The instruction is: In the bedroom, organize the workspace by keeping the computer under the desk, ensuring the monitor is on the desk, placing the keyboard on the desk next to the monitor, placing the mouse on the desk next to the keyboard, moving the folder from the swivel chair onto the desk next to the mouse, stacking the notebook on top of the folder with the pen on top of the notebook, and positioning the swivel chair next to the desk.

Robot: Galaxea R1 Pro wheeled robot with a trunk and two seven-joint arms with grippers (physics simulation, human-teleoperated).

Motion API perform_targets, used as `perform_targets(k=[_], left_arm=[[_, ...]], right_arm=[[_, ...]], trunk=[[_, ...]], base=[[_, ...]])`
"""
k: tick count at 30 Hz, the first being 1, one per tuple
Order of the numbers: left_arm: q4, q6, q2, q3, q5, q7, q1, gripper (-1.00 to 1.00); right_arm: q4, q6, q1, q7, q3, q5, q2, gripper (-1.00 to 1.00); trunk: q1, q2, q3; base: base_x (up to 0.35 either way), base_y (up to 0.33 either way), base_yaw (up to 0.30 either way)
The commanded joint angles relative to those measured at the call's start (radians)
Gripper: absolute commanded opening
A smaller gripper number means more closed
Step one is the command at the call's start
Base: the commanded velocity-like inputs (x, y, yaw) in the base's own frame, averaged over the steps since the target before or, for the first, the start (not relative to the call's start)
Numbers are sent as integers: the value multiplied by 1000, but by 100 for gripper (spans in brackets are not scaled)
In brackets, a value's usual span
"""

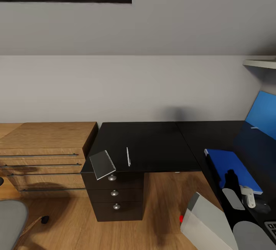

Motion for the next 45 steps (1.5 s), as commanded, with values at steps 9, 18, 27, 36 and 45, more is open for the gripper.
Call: perform_targets(k=[9,18,27,36,45], left_arm=[[0,-5,1,-9,10,7,-1,100],[0,-5,1,-9,10,7,-1,100],[0,-4,1,-10,10,6,-1,100],[1,-4,1,-10,10,6,-1,100],[2,-3,1,-10,9,8,-1,100]], right_arm=[[-1,-3,0,-2,3,-6,1,100],[-1,-3,0,-2,1,23,2,100],[-4,-6,0,-1,1,28,3,100],[-3,-6,0,2,1,29,4,100],[-8,-6,0,5,0,28,5,100]], trunk=[[0,-1,-1],[0,-1,-1],[-31,55,24],[-65,118,52],[-100,181,80]], base=[[-98,0,0],[-102,0,0],[-2,0,0],[0,0,0],[0,0,0]])
